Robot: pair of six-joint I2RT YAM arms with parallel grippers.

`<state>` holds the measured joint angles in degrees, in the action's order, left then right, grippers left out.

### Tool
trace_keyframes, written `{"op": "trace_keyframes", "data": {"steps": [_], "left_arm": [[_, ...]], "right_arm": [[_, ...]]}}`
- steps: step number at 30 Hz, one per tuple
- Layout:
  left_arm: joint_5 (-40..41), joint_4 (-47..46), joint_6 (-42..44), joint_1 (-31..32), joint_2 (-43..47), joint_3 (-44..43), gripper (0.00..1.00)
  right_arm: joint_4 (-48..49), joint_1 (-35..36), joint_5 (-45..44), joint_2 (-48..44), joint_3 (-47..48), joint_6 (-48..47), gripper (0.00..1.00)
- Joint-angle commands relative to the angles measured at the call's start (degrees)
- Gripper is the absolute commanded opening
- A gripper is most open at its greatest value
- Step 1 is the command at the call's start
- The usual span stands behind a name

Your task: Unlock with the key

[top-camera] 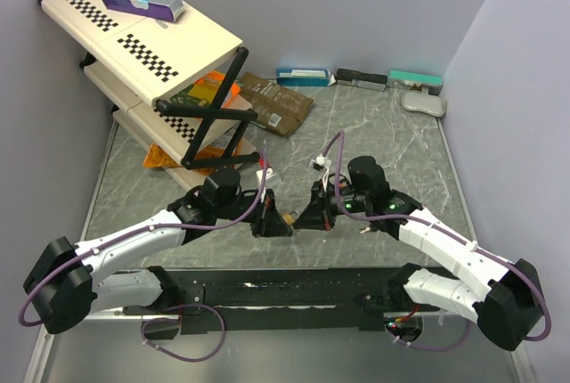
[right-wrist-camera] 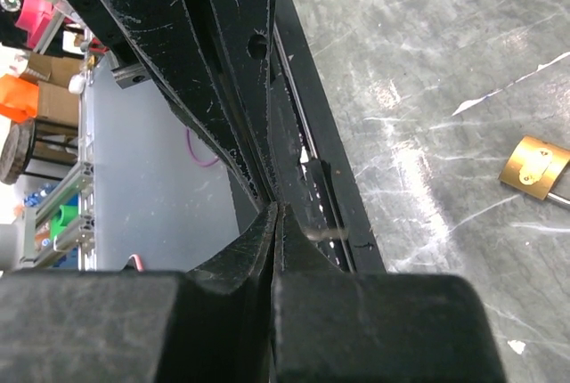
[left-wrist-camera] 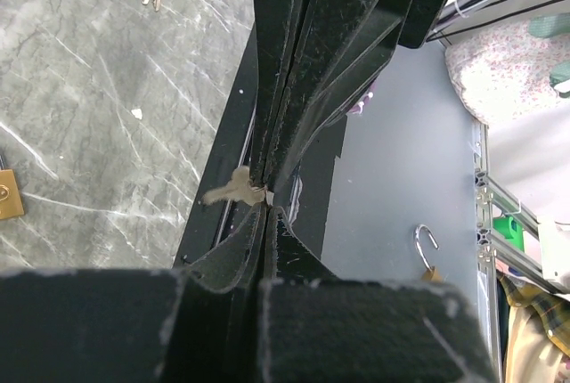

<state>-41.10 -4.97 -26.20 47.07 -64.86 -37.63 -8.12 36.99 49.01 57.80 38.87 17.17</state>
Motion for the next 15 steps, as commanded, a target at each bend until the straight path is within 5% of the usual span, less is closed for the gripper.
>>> {"op": "trace_keyframes", "data": {"steps": [1,5,8,9,12,15], "left_arm": [[3.04,-3.20,-0.08,-0.05,1.75,-1.57,0.01],[6.99,-6.62,-2.27,-0.05,2.81,-0.70,0.01],[10.24,-7.95,-3.16,-0.13,2.81,-0.87,0.24],[11.21,-8.03,-3.25,-0.14,2.81,-0.96,0.51],[14.46,-10.05,-3.95,-0.57,3.86,-0.70,0.79],[16.66,-13.91,-5.35,-1.28,5.27,0.36,0.88]], "right_arm": [[5.12,0.80,1.61,-1.55,-0.99,1.46,0.00],[7.85,0.71,0.04,-1.29,-1.69,3.39,0.00],[11.71,0.71,-2.59,-1.46,-2.22,5.33,0.00],[12.25,0.63,-3.30,-1.72,-2.48,5.85,0.00],[14.44,0.45,-7.34,-2.43,-2.83,6.99,0.00],[19.62,0.18,-9.64,-2.87,-3.97,9.54,0.00]]}}
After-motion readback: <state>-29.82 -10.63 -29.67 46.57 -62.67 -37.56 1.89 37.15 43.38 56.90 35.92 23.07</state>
